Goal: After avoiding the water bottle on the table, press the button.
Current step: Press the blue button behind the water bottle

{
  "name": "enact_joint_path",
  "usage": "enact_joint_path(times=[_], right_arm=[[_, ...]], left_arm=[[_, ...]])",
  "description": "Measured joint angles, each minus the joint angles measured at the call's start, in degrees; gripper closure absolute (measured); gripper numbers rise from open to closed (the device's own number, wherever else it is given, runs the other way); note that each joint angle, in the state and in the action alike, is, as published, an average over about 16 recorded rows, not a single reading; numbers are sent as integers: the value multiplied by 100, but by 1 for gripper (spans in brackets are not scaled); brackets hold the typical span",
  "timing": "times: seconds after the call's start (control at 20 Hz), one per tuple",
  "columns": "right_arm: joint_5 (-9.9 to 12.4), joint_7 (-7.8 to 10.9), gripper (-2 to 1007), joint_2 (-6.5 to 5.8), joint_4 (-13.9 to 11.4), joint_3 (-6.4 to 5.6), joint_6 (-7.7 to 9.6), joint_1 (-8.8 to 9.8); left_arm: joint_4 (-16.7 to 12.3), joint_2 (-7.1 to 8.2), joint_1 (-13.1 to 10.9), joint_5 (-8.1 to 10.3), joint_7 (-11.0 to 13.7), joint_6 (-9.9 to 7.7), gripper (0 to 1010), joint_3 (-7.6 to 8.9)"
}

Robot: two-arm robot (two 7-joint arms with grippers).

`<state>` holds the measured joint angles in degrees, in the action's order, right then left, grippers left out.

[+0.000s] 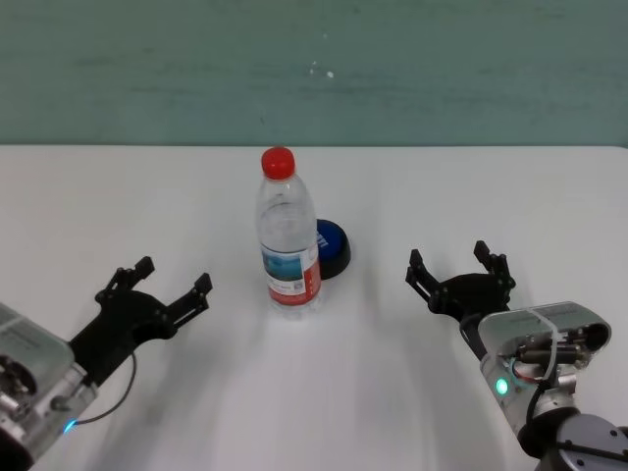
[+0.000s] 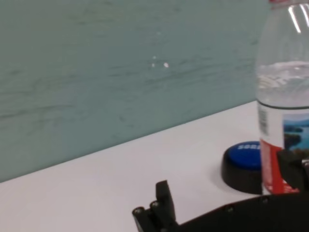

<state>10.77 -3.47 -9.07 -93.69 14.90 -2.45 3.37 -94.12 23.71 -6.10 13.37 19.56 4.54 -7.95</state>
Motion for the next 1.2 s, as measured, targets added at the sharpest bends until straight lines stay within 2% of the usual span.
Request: enact_joint_path(times=[0.35,0.65,0.95,1.2], right_arm=[[0,0,1,0,0,0,0,0],[0,0,1,0,0,0,0,0],[0,0,1,0,0,0,0,0],[0,0,1,1,0,0,0,0]], left_arm=[[54,125,-23,218,70,-19,10,204],[72,193,-51,322,65,-24,10,321],[124,202,-23,325,20,-13,10,359],[219,190,73,299,37,-9,10,322]])
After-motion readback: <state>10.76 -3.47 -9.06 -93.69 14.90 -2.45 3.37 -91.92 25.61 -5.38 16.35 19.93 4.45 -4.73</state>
